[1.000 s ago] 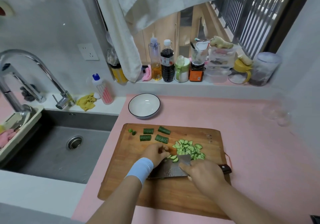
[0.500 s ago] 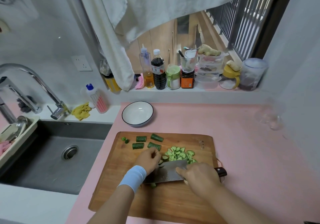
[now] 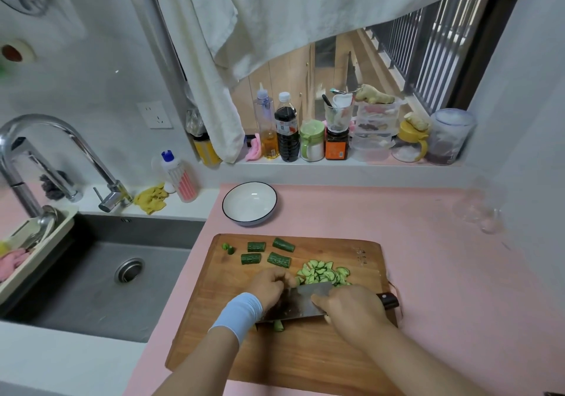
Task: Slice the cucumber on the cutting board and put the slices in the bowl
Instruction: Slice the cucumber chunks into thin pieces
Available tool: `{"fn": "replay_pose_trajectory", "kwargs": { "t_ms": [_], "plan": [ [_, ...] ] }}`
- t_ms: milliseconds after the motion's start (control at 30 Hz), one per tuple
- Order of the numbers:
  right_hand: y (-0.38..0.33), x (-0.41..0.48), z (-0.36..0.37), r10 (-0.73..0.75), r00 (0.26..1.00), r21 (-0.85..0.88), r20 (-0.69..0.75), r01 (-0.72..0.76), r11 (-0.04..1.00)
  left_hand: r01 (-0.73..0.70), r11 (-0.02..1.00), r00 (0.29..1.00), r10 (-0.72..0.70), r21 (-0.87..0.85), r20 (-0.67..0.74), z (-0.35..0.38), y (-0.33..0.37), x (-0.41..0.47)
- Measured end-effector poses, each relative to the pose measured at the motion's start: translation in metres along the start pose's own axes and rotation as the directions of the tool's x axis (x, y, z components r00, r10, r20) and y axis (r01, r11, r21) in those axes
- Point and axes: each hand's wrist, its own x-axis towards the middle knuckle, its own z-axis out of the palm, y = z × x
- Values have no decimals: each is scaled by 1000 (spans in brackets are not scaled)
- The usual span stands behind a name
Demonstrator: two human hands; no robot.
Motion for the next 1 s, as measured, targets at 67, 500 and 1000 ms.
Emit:
{"fn": "replay_pose_trajectory", "kwargs": {
  "t_ms": [67, 500, 1000],
  "plan": [
    [-6, 0, -4, 13, 1000, 13, -4, -13, 1000, -16, 1000, 1000, 16, 26, 16, -2, -2, 1],
    [-52, 9, -11, 420, 907, 567, 24, -358, 742, 120, 920, 992, -96, 373, -83, -70, -73, -24],
    [-97, 2, 4, 597, 794, 749, 111, -462, 475, 141, 989, 990, -140, 53, -18, -31, -64, 19]
  ]
}}
